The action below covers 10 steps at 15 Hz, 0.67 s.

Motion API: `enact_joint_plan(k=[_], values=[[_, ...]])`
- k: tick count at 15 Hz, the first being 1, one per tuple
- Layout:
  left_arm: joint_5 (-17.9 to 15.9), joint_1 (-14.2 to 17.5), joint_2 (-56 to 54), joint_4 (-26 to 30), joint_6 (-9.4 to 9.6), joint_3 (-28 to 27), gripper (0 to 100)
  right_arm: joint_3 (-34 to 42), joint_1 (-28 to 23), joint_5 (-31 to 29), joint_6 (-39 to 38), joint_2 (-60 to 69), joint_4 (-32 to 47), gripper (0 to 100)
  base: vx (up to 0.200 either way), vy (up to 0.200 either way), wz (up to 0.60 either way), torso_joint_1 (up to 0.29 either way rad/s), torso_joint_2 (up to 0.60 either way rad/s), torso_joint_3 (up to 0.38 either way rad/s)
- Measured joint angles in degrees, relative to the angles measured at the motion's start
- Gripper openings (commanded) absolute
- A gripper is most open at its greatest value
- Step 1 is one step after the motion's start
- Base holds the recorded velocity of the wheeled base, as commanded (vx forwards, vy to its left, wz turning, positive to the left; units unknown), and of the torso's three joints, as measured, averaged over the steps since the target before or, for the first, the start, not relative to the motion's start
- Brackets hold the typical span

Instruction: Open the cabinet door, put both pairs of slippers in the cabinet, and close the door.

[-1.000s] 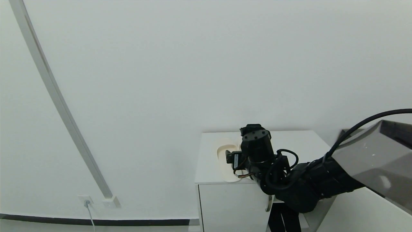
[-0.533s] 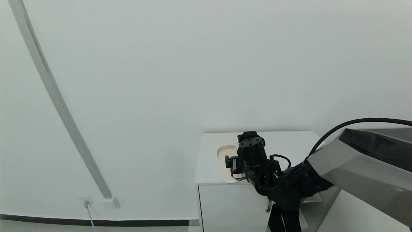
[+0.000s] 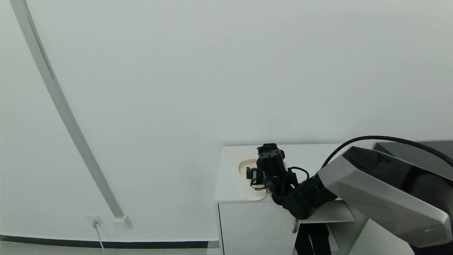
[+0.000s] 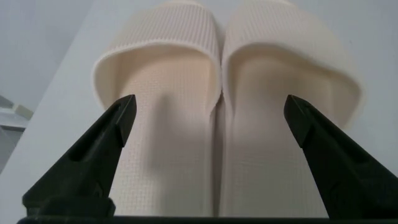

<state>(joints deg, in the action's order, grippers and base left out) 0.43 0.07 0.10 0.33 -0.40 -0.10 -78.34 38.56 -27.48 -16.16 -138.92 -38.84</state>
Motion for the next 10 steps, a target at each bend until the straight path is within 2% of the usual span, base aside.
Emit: enact_joint_plan(k=[8, 9, 10], values=[[0.0, 0.0, 0.0, 0.0, -0.11, 0.0, 0, -11.2, -2.4, 1.5, 3.5, -7.9, 0.1, 100, 0.000, 0.000, 0.00, 0.000, 0.00, 0.000], [0.0, 0.0, 0.0, 0.0, -0.11, 0.0, 0, -12.1, -2.6, 1.5, 3.5, -8.5, 0.2, 0, 0.000, 0.000, 0.00, 0.000, 0.00, 0.000], [0.0, 0.0, 0.0, 0.0, -0.11, 0.0, 0, -12.6, -2.8, 1.5, 3.5, -9.0, 0.1, 0, 0.000, 0.000, 0.00, 0.000, 0.00, 0.000]])
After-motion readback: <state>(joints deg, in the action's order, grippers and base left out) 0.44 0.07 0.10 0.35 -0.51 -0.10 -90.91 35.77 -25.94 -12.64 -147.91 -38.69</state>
